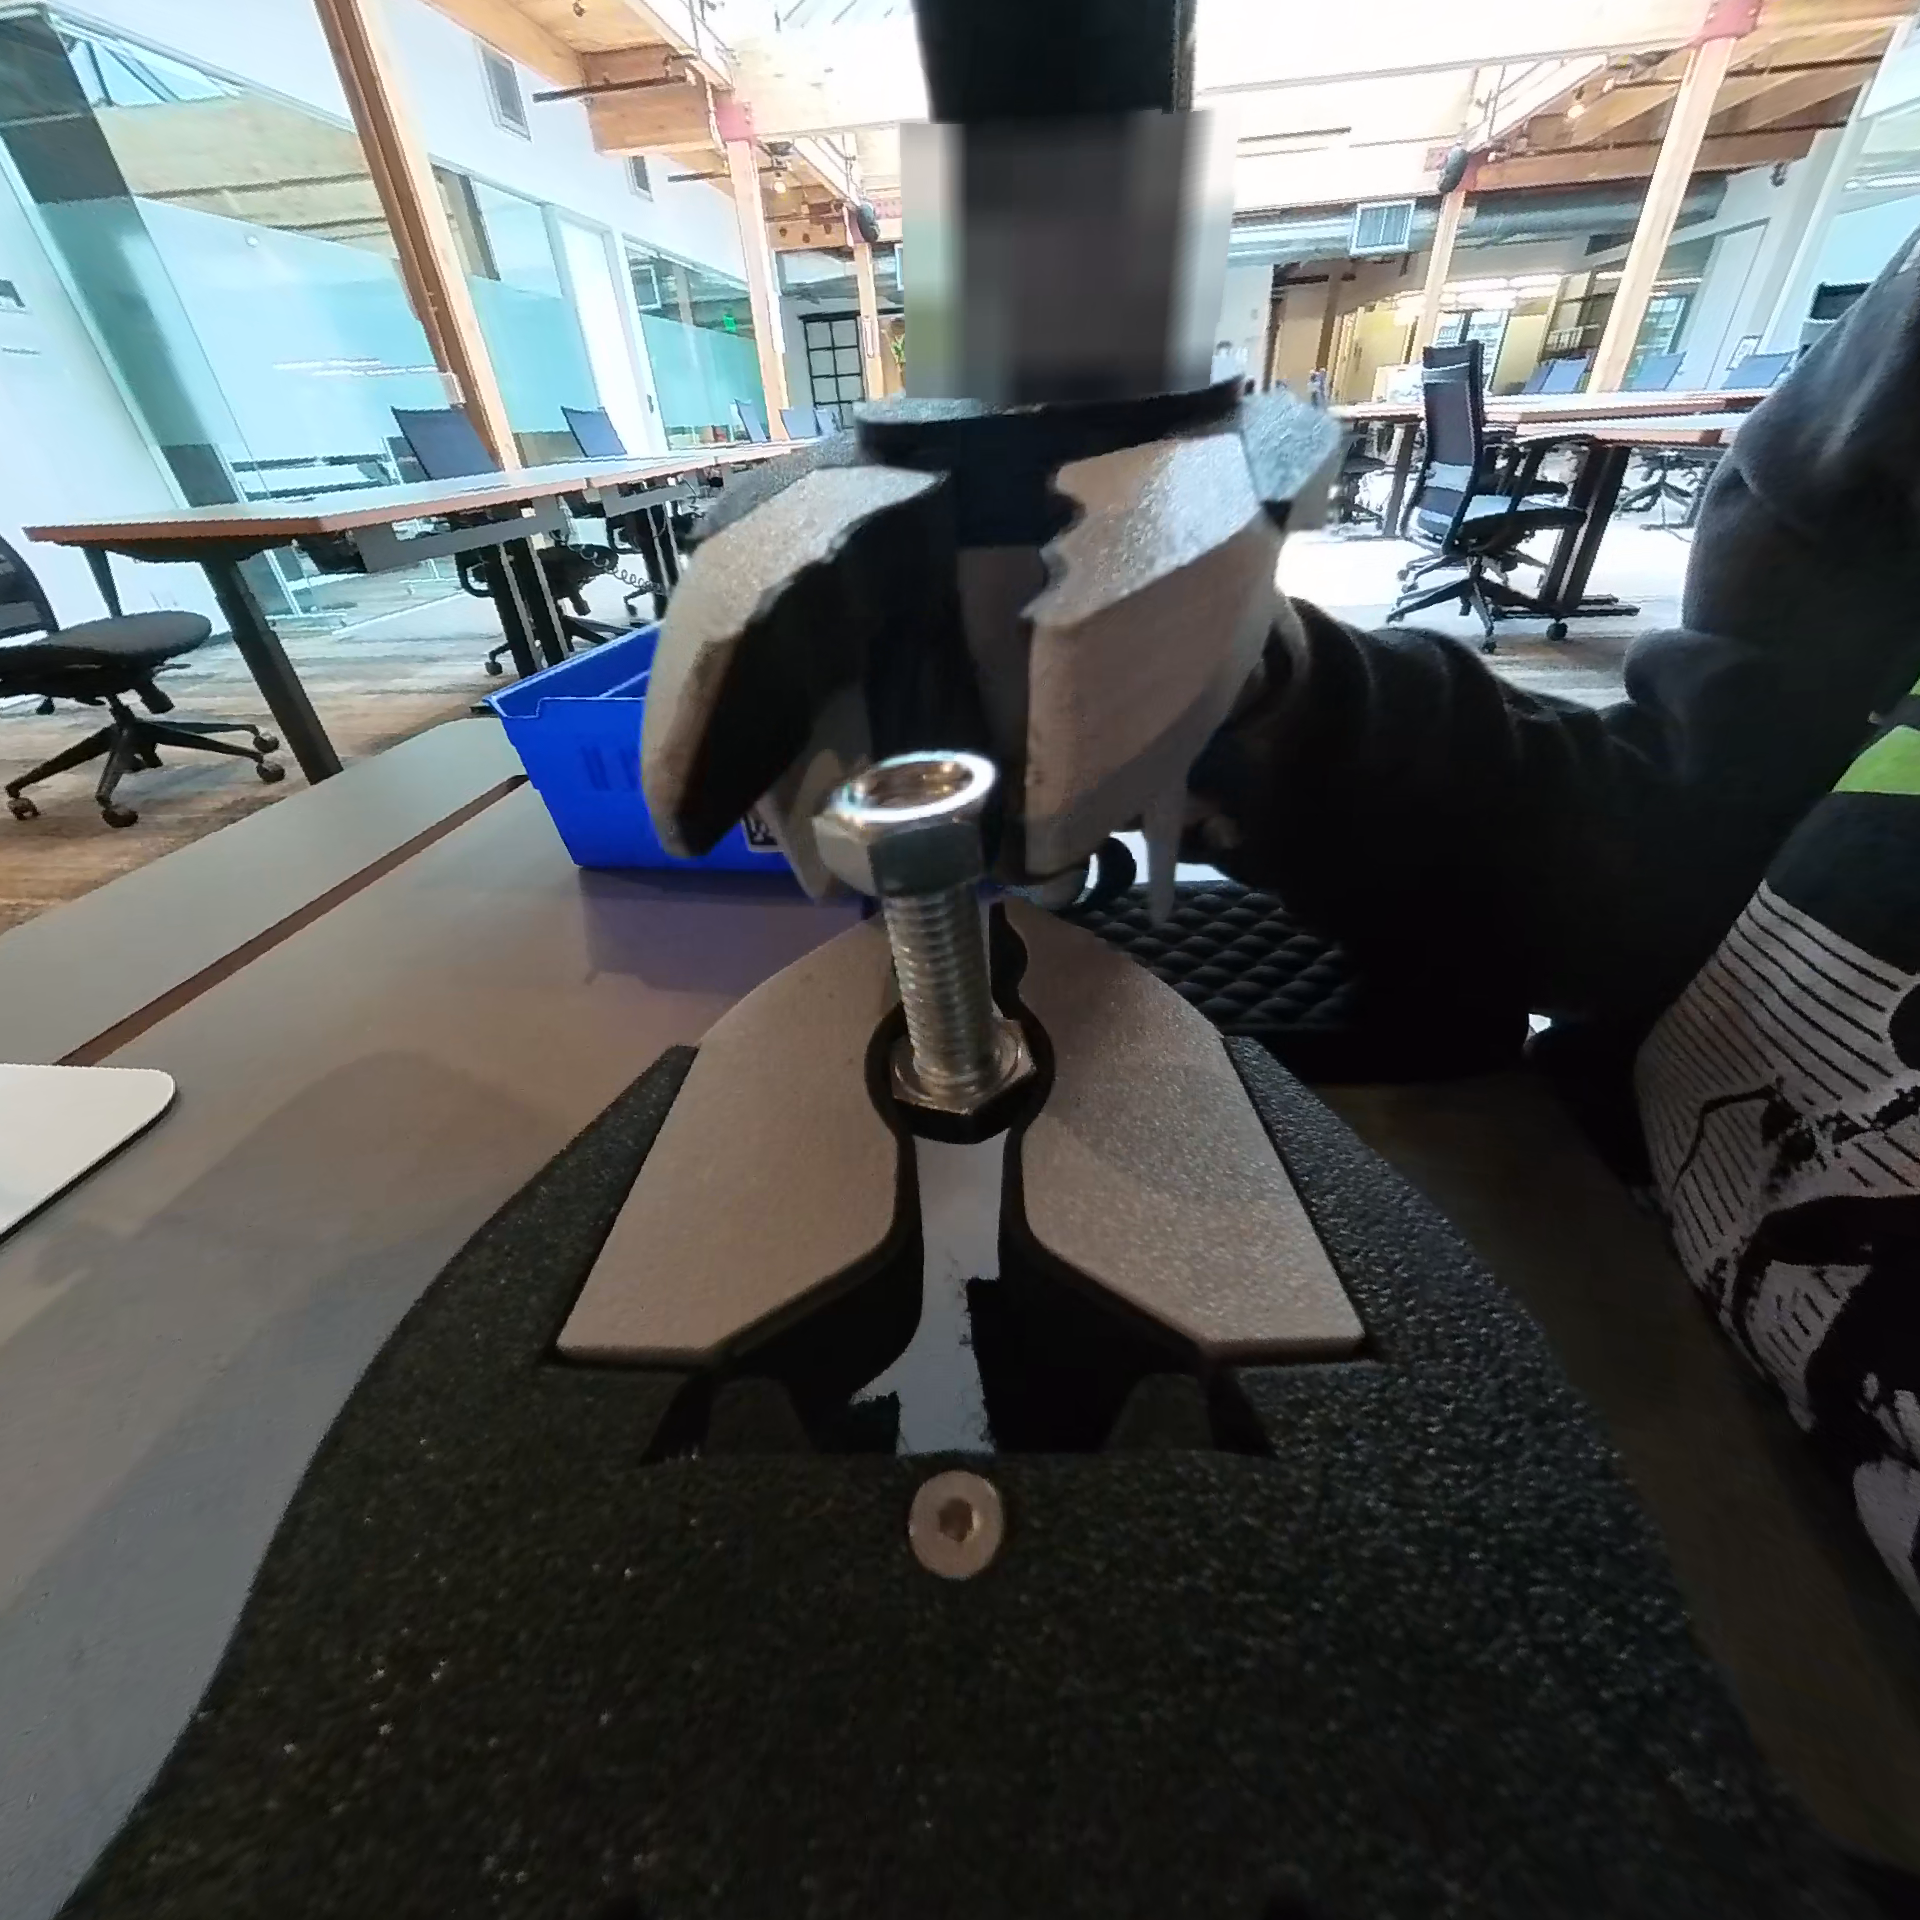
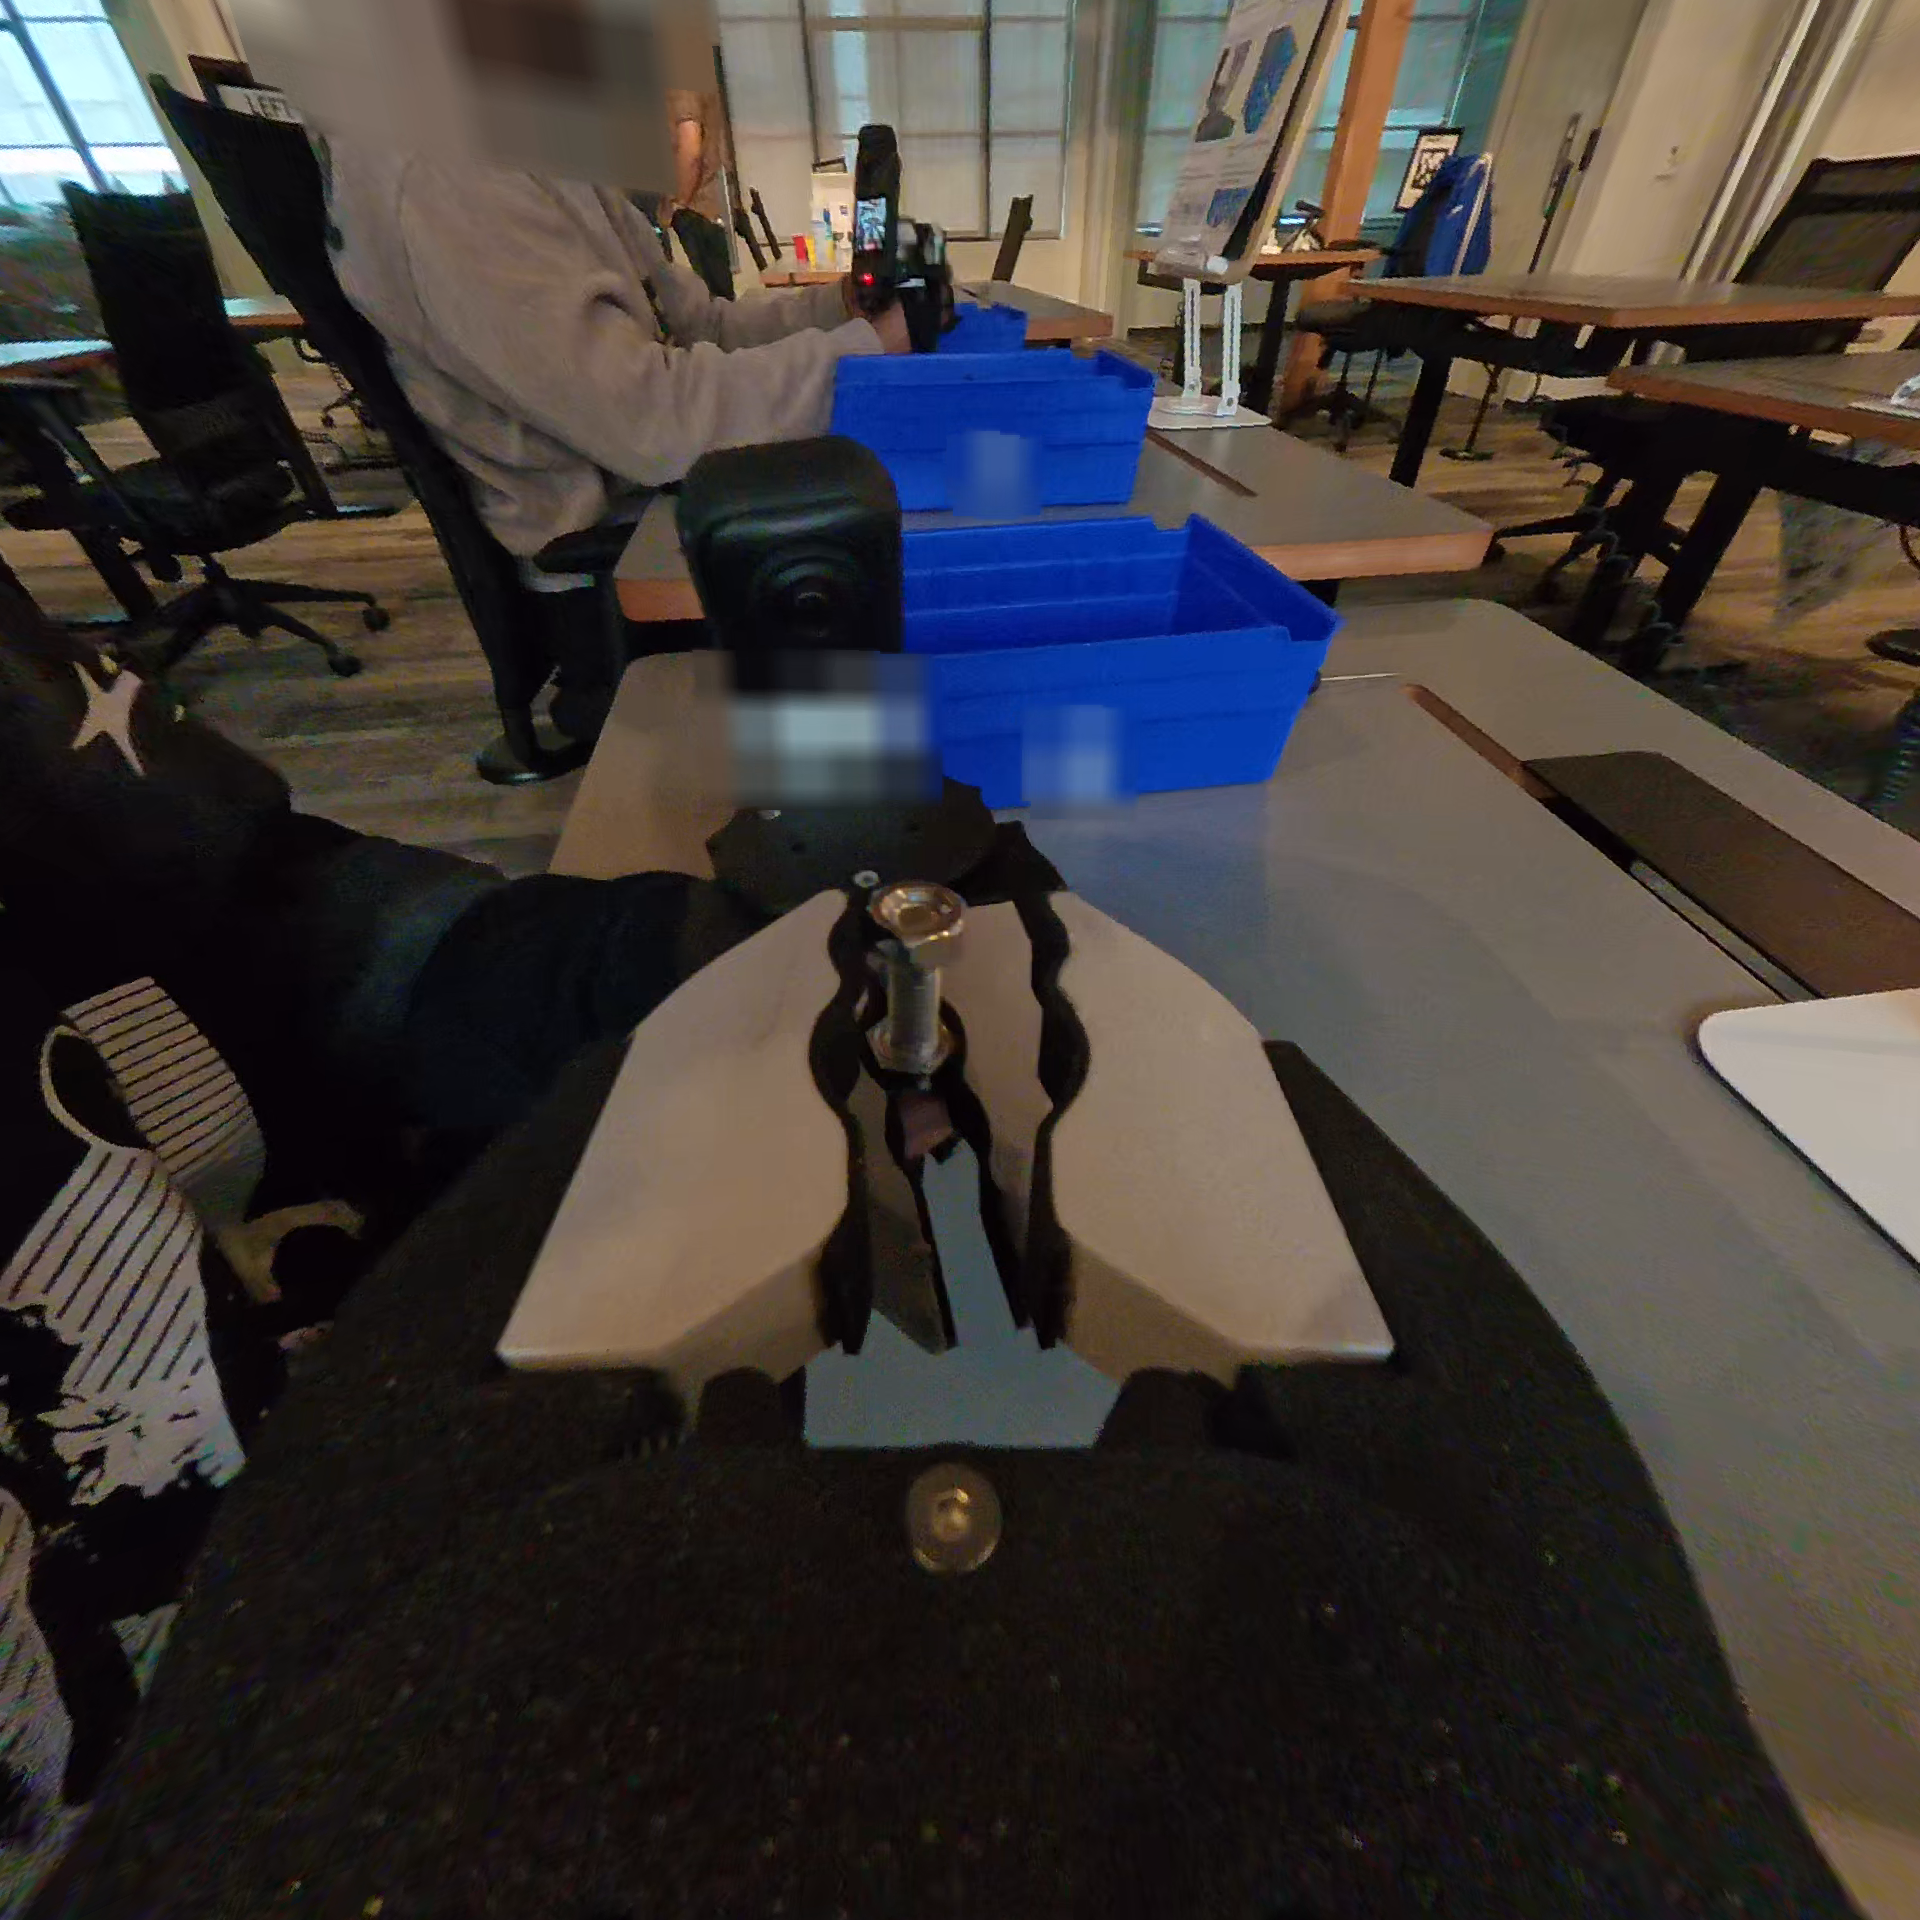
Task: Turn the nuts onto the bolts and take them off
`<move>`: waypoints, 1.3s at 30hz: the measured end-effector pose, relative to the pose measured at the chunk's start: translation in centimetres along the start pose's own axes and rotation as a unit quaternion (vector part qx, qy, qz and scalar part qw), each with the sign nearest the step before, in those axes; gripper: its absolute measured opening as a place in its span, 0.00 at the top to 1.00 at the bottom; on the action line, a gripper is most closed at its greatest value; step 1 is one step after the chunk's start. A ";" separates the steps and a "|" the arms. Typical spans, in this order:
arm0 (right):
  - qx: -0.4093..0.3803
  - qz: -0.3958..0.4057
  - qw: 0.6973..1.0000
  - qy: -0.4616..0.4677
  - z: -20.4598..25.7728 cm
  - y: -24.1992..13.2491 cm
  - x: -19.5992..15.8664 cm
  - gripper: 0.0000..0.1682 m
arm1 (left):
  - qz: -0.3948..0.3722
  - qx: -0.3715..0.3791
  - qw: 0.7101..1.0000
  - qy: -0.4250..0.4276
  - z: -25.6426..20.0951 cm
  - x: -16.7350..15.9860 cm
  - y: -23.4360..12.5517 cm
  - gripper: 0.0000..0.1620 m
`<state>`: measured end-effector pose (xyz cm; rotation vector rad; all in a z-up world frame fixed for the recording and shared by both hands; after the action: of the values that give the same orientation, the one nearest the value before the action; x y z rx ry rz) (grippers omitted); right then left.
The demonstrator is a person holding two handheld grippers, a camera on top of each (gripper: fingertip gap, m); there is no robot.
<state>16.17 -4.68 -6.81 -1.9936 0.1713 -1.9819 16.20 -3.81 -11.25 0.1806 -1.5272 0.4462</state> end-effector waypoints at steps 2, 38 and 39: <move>-0.002 0.000 1.000 0.001 -0.3 -0.5 -0.1 0.81 | 0.000 0.000 1.000 -0.001 0.0 0.0 0.0 0.93; -0.013 0.016 1.000 -0.011 -0.8 -1.6 -0.3 0.84 | -0.003 0.000 1.000 0.003 -0.2 0.1 0.0 0.93; -0.018 0.016 1.000 -0.010 -1.0 -1.9 -0.4 0.84 | -0.003 0.001 1.000 0.004 -0.2 0.1 -0.1 0.93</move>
<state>14.89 -2.87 -6.63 -2.0200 0.2340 -1.9515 16.41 -3.77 -11.15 0.1849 -1.5190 0.4431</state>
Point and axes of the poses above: each gripper's, where its closed fingertips meet, y out along the fingers, x out of its top, z = x × y across the jaws, the point moved 3 cm from there along -y, back along the fingers, and after that the axes turned 9 degrees about z, right-handed, at the moved point
